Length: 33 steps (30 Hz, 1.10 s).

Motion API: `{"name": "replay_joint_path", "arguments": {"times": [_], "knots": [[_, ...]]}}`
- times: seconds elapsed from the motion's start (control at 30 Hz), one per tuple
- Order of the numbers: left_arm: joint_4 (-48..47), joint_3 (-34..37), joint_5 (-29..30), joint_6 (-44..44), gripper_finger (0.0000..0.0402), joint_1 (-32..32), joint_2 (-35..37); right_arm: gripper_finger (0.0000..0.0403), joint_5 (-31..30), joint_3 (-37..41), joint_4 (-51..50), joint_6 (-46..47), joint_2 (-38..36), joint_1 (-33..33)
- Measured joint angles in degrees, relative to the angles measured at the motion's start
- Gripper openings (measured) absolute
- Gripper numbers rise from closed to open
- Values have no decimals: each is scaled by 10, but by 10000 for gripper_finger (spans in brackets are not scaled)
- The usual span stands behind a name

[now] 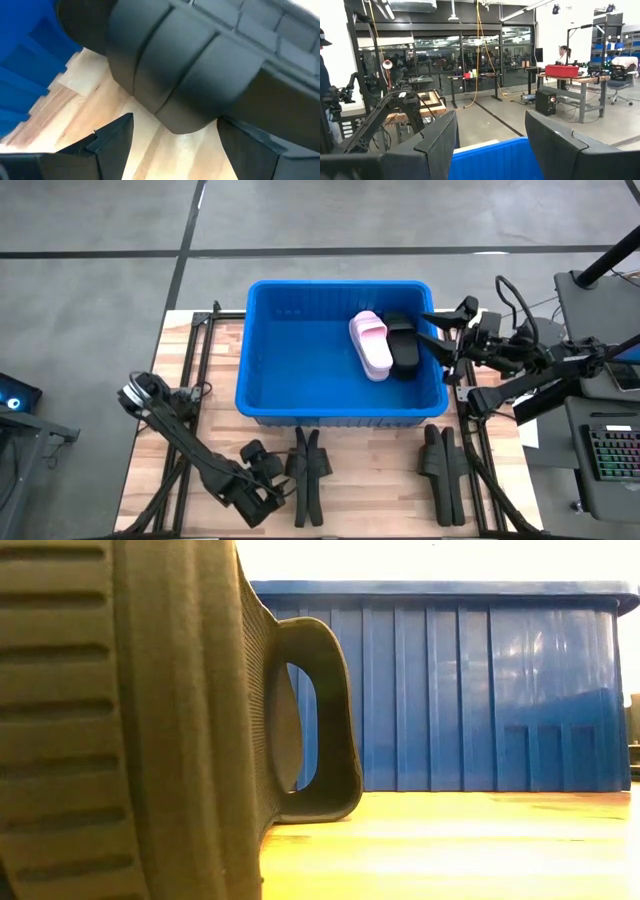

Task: Pick and place slides into bin
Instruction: Put the black slide into the blue bin

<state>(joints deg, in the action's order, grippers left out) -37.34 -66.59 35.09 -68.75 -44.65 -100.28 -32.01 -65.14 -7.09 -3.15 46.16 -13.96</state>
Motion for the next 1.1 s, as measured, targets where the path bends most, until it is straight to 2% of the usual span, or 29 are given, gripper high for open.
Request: {"name": "replay_joint_path", "arguments": {"times": [0.37,0.5,0.67,0.83,1.1], "knots": [[-2,3,25,1,272,15,-9,226,0,0,0,-6,0,0],[-7,3,37,12,253,22,-9,226,0,0,0,-6,0,0],[-11,4,40,49,207,26,-9,226,0,0,0,-5,0,0],[-11,11,39,50,149,31,-9,226,0,0,0,-4,0,0],[-13,15,28,46,16,31,-9,226,0,0,0,-4,0,0]]}}
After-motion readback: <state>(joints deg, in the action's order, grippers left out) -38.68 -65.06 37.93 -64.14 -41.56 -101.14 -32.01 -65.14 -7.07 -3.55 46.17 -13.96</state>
